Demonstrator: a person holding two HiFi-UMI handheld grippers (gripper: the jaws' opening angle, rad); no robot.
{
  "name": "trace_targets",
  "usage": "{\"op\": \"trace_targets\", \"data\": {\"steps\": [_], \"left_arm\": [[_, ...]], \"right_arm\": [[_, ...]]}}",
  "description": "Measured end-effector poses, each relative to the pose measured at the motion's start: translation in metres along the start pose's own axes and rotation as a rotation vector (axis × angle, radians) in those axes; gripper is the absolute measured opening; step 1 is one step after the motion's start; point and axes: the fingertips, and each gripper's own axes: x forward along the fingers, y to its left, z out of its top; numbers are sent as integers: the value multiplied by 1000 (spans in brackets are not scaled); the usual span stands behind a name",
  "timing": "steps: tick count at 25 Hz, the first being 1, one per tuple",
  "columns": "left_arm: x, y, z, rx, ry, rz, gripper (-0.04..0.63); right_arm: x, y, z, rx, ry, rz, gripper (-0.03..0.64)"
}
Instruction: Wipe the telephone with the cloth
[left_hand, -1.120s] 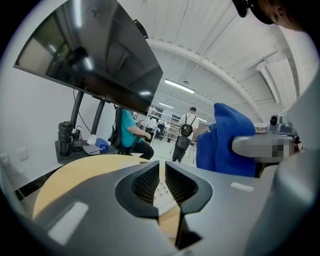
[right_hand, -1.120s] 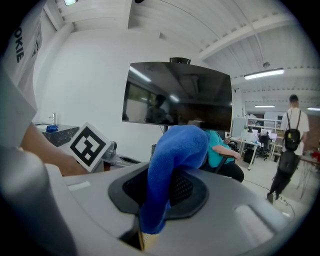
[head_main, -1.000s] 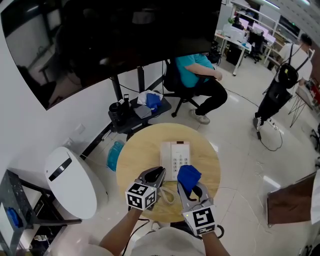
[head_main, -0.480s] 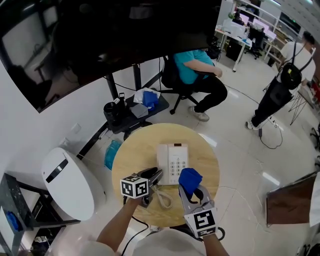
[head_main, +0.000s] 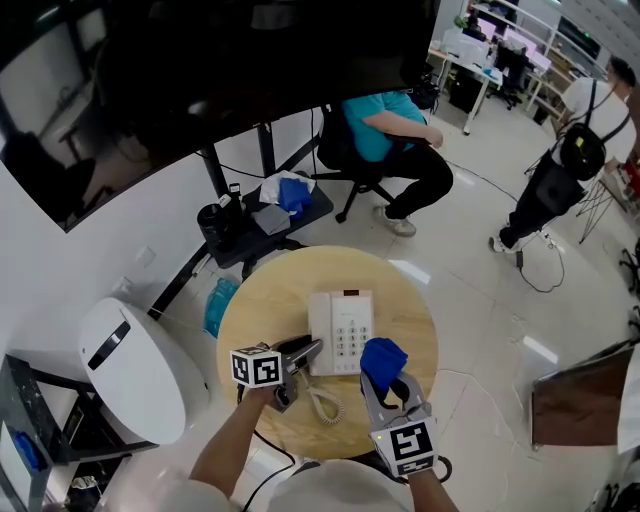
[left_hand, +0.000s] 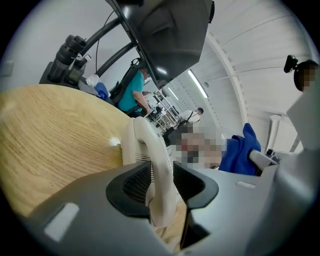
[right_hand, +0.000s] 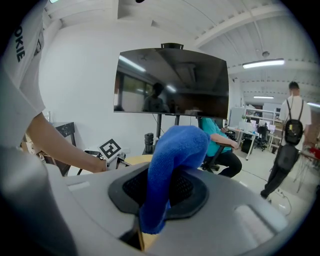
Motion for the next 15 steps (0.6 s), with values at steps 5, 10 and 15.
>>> {"op": "trace_targets", "data": {"steps": [5,10,15], "left_arm": [[6,3,-2,-32,45,-61,133],[11,4,-1,-78,67,-120,127],[13,1,-7,-170,101,-192,100]], "right_arm": [[3,-3,-4,3,8,1,61],[7,-6,-7,11,15,0,61],[7,-5,-8,16,24,2,61]]}}
